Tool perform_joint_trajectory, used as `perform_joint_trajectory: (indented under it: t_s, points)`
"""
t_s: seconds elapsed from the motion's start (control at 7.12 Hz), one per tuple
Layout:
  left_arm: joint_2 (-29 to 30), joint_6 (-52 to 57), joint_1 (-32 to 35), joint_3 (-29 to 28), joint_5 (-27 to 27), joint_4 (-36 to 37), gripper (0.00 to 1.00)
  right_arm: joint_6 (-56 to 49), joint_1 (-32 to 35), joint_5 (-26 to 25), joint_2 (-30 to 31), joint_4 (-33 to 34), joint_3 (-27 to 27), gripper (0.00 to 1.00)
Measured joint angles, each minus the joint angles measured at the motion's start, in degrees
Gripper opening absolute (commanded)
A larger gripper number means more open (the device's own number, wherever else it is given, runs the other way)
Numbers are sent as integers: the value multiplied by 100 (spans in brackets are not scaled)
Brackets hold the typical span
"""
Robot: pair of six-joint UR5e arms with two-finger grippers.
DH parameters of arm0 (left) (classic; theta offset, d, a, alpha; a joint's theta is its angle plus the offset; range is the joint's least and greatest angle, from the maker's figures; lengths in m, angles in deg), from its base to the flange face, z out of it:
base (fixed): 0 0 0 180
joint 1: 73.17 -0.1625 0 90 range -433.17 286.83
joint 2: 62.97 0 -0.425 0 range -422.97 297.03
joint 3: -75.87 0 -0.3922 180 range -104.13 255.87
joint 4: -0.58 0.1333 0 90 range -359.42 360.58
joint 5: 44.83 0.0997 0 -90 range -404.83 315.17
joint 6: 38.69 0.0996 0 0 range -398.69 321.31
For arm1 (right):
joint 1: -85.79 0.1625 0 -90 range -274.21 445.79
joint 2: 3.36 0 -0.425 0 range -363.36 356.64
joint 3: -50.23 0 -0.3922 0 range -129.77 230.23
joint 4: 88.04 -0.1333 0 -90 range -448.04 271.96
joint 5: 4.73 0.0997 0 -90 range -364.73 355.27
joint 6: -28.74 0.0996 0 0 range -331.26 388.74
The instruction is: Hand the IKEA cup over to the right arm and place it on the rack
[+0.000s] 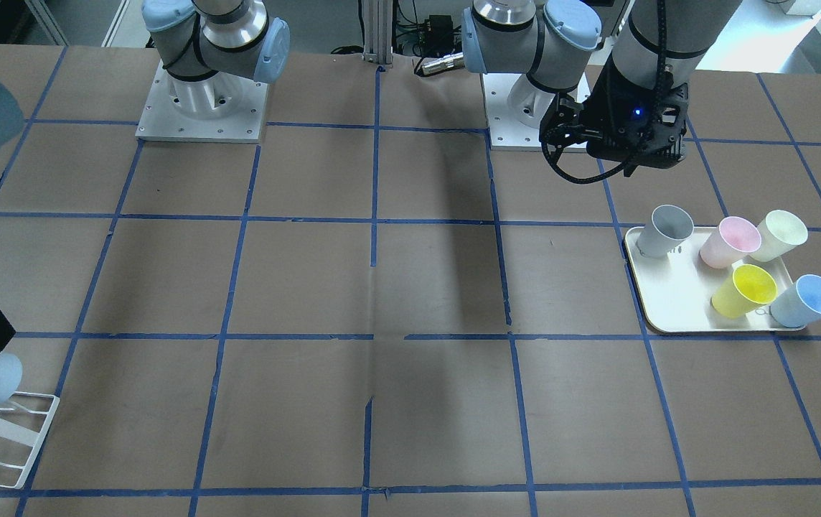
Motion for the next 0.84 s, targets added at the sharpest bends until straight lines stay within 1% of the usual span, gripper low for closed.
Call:
perform_joint_trajectory:
  t_s: [0.28,0.42,0.56,0.7,0.84]
  points:
    - [2,18,1,-2,1,17,100,313,296,62,297,-1038,185,100]
    - [6,33,-5,-2,6,27,100,443,477,314,501,-1613,276,100]
    - [19,35,-16,-2,6,33,100,564,605,672,703,-2093,330,100]
    - [34,21,-30,-5,8,38,100,649,736,891,907,-2460,350,100]
    - [34,14,-36,-10,11,56,100,684,1004,953,1090,-2717,355,100]
